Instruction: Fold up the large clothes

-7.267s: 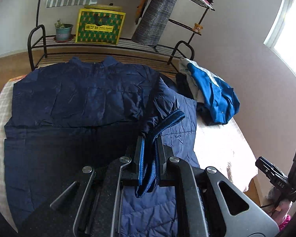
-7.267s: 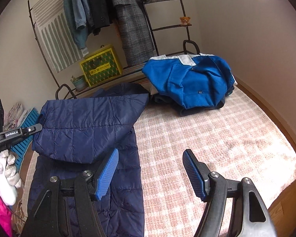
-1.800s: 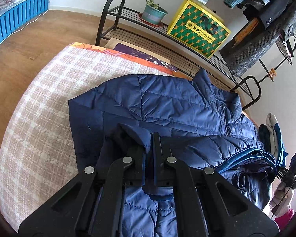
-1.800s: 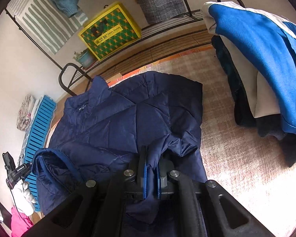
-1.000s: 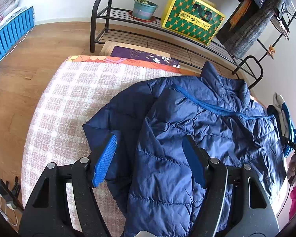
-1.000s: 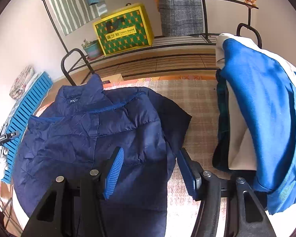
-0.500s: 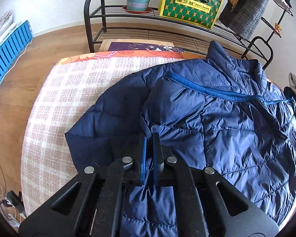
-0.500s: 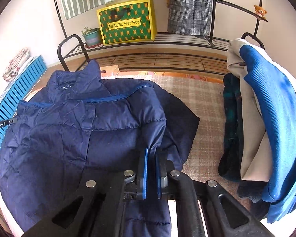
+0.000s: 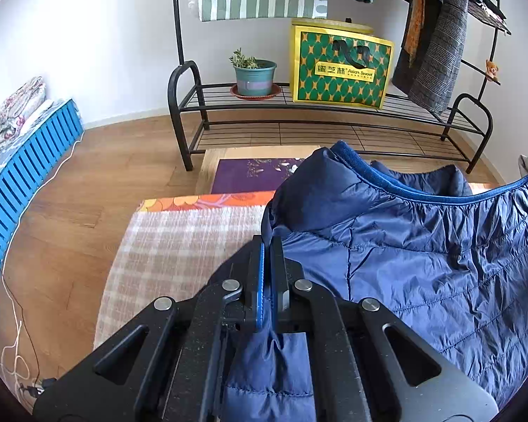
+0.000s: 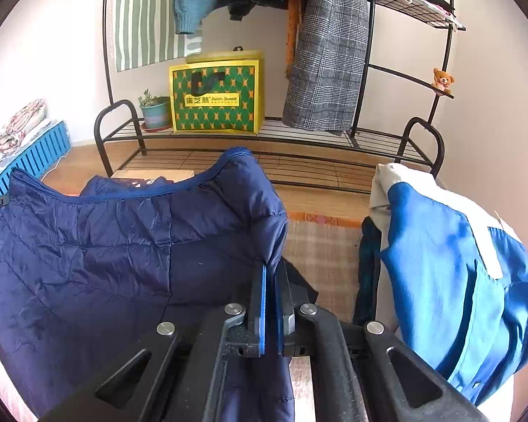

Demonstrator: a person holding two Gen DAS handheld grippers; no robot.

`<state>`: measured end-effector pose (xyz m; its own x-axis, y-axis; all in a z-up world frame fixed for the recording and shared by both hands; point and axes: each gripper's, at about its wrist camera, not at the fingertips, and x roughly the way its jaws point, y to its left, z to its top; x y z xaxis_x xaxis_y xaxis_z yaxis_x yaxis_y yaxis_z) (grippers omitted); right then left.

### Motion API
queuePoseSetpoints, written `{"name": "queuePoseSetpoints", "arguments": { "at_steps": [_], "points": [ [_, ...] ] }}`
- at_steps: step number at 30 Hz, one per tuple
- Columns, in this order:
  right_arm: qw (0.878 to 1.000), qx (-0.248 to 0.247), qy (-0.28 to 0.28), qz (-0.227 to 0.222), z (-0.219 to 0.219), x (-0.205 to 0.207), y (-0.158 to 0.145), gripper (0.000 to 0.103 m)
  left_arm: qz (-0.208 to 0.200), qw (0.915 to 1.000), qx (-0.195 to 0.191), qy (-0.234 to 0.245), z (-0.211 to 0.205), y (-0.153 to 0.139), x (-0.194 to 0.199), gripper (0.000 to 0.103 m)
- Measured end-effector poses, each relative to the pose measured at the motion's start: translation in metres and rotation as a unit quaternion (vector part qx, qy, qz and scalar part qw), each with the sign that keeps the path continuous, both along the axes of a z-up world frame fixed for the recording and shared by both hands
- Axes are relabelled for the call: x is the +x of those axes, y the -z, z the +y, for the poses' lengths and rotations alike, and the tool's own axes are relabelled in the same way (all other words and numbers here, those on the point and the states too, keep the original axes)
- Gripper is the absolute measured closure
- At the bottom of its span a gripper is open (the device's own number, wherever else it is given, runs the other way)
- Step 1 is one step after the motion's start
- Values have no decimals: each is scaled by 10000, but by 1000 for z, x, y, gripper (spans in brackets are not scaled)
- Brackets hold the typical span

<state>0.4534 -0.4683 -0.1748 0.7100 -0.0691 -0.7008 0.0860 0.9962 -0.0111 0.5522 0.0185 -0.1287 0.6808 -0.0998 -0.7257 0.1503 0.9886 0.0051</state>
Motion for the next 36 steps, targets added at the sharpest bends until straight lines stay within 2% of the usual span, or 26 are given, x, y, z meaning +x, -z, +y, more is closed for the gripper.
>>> {"name": "queuePoseSetpoints", "arguments": {
  "at_steps": [5, 13, 15, 17, 18, 19, 21, 23, 25, 27, 31, 34, 36],
  "points": [
    [9994, -154, 274, 109, -6, 43, 15, 102, -47, 9998, 73, -178, -13, 12, 42, 103],
    [9951, -579, 341, 729, 3, 86, 77, 102, 430, 9966, 554, -436, -30, 95, 79, 102],
    [9936, -642, 309, 879, 6, 91, 87, 102, 477, 9949, 758, -463, -36, 107, 80, 99],
    [9925, -762, 307, 903, 8, 90, 86, 100, 504, 9931, 959, -460, -42, 107, 82, 96],
    [9921, -793, 379, 895, 7, 87, 80, 91, 488, 9925, 1009, -493, -43, 102, 82, 92],
    [9928, -721, 427, 861, 4, 82, 72, 83, 439, 9930, 976, -501, -43, 93, 80, 90],
    [9957, -418, 462, 683, -1, 64, 54, 81, 313, 9953, 746, -527, -40, 70, 70, 90],
    [9975, -26, 509, 492, -7, 37, 36, 80, 184, 9984, 339, -403, -40, 43, 50, 90],
    [9977, 377, 435, 350, -7, 2, 19, 74, 143, 9998, -105, -64, -51, 20, 22, 89],
    [9967, 665, 380, 258, -3, -35, 8, 69, 189, 9984, -361, 395, -74, 8, -9, 89],
    [9924, 1124, 373, 342, 11, -107, 9, 52, 222, 9919, -124, 1248, -144, 13, -49, 88],
    [9865, 1421, 539, 611, 14, -143, 30, 52, 404, 9892, -30, 1411, -188, 29, -49, 88],
    [9799, 1700, 687, 782, 10, -159, 46, 51, 429, 9875, 402, 1461, -214, 48, -46, 88]
  ]
}}
